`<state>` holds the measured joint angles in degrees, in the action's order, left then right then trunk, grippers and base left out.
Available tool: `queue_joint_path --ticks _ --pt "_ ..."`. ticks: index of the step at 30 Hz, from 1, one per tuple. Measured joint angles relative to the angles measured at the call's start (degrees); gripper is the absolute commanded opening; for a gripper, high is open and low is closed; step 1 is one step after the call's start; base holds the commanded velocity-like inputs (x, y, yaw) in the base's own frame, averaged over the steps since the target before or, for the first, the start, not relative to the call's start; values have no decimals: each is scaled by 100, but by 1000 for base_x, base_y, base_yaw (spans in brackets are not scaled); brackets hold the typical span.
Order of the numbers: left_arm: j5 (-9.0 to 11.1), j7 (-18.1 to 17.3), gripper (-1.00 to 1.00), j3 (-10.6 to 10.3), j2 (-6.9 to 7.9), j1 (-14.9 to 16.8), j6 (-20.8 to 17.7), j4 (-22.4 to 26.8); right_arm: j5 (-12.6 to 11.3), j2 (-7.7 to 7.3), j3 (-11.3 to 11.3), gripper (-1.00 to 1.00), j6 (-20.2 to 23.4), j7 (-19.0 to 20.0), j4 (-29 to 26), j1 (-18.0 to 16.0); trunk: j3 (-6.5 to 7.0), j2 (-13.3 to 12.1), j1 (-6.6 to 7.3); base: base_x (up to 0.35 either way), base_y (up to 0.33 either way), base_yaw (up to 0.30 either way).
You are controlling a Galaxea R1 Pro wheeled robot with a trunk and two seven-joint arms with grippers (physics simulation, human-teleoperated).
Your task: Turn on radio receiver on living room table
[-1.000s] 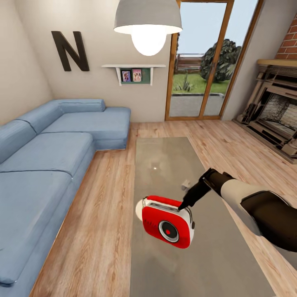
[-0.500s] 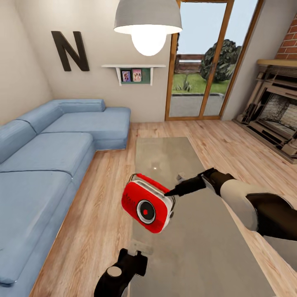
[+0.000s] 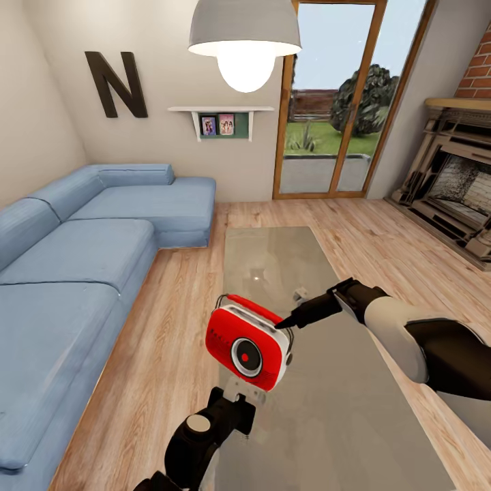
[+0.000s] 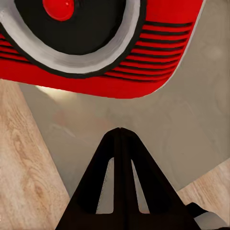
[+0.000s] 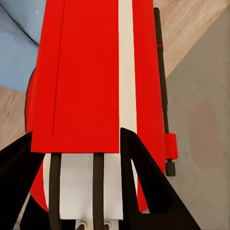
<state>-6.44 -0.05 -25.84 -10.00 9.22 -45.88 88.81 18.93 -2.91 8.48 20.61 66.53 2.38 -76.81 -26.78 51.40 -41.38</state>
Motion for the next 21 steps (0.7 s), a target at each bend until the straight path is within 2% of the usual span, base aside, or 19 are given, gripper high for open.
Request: queue_joint_path --ticks 3,6,9,12,21 --pt "1 -3 -100 0 0 97 -8 5 29 -1 135 -100 -4 -1 6 1 0 0 0 0 0 0" --pt "2 -4 -100 0 0 177 -9 5 13 0 44 -100 -2 -6 2 0 0 0 0 0 0 0" --pt "1 -4 -100 -6 0 289 -18 5 22 0 84 -100 -4 -8 4 0 0 0 0 0 0 0" --pt "-1 -2 -100 -8 0 494 -296 5 19 0 81 -100 -3 -9 4 2 0 0 0 0 0 0" --pt "26 -10 -100 -1 0 984 -744 -5 18 0 72 -100 -2 -6 3 2 0 0 0 0 0 0"
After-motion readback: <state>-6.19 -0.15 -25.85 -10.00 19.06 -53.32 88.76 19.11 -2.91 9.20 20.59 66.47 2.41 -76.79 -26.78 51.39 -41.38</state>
